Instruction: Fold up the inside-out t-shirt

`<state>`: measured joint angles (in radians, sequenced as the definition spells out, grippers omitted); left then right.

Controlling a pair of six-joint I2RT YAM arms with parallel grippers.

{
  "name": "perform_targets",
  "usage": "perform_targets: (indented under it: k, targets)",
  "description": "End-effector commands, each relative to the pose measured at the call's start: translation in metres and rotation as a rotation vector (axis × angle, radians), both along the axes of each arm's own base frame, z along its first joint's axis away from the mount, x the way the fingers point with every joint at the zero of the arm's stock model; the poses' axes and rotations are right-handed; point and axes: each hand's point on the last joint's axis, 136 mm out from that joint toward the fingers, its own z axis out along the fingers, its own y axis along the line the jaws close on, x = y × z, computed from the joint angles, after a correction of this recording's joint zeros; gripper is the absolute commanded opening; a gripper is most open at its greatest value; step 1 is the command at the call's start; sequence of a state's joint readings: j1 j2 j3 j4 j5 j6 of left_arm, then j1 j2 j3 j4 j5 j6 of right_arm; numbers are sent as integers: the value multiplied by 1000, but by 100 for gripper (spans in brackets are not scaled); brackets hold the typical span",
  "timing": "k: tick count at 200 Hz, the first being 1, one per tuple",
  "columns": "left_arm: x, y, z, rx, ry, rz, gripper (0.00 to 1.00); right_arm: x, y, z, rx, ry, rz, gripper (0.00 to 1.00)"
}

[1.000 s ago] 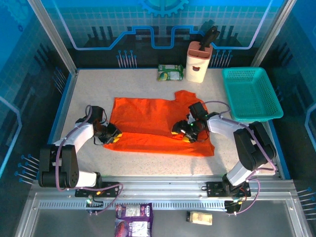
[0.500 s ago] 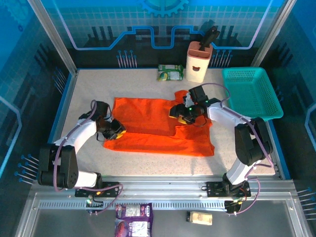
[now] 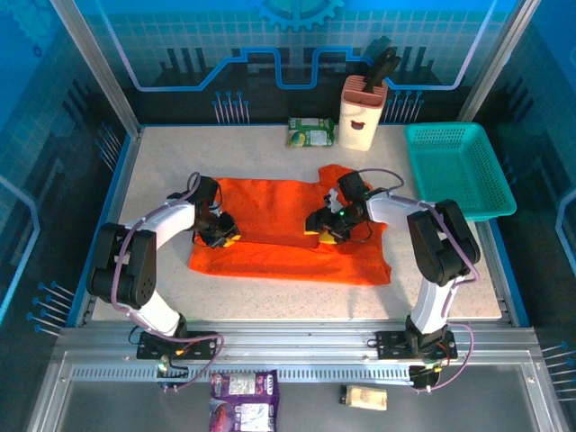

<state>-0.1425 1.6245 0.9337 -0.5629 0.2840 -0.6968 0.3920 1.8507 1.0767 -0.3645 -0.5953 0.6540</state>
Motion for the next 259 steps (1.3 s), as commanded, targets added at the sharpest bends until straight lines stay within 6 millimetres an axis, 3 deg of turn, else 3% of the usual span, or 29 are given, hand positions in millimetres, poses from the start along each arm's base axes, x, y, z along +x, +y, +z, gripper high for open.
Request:
perform_targets:
  k: [1,23,54,89,128,134,160,204,233,259]
  targets:
    - [6,6,0,56,-13,-29,18,0,3,-20,7,26,6,64]
    - [7,8,3,69,-17,-33,19,-9,-2,-33,-13,69,13,63]
    - [14,17,9,122,-37,-43,19,-2,-5,8,57,-38,-1,66]
    - [19,37,-1,202,-13,-44,18,-2,-41,29,43,-72,-81,67]
    - [13,64,-22,214,31,8,18,-16,-93,17,-46,-38,-161,68]
    - [11,67,-26,210,43,15,18,-25,-101,7,-60,-4,-177,68]
    - [-1,76,-36,203,87,37,18,-37,-122,-8,-85,38,-222,68]
    - [-37,79,-47,134,127,100,18,-60,-126,-29,-96,104,-236,68]
    - [-59,85,-46,89,135,179,18,-75,-128,-29,-108,124,-249,68]
    - [-62,84,-36,74,94,214,18,-79,-123,-22,-73,111,-223,66]
